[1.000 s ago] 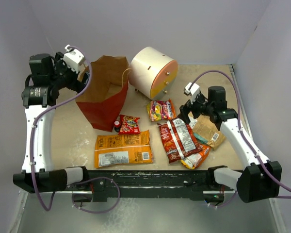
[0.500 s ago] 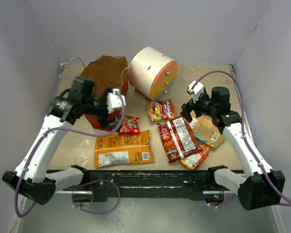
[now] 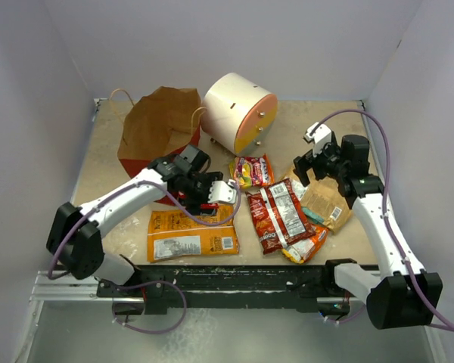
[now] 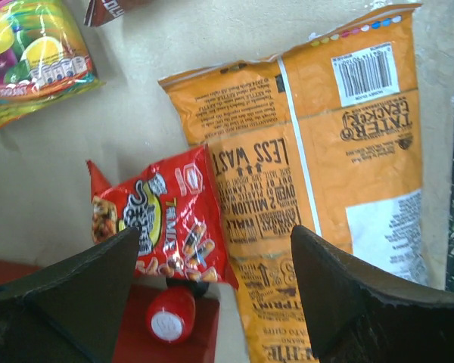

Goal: Place the snacks into the paper bag
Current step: Pick up the snack from the center of the board.

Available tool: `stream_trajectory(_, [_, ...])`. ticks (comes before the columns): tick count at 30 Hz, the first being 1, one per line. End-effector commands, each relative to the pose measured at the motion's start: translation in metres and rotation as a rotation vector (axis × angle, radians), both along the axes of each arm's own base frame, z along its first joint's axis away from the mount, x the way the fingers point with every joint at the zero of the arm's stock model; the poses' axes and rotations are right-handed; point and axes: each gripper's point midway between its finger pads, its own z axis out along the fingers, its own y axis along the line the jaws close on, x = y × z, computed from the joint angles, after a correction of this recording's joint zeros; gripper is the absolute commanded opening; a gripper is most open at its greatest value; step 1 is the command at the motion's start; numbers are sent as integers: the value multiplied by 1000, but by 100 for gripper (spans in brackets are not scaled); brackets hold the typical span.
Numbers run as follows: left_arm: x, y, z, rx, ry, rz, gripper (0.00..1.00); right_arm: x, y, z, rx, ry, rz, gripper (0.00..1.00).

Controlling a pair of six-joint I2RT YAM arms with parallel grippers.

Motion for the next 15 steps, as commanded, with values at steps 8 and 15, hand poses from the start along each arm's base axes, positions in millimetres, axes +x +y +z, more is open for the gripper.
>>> stream_trajectory(8, [27,-46,-33,-8,-32,-87,76,-4,-9,21,40,-62,-7,100])
stream_trajectory(15, [35,-43,-53,67,1,-60,60,-4,-9,20,43,-57,-6,100])
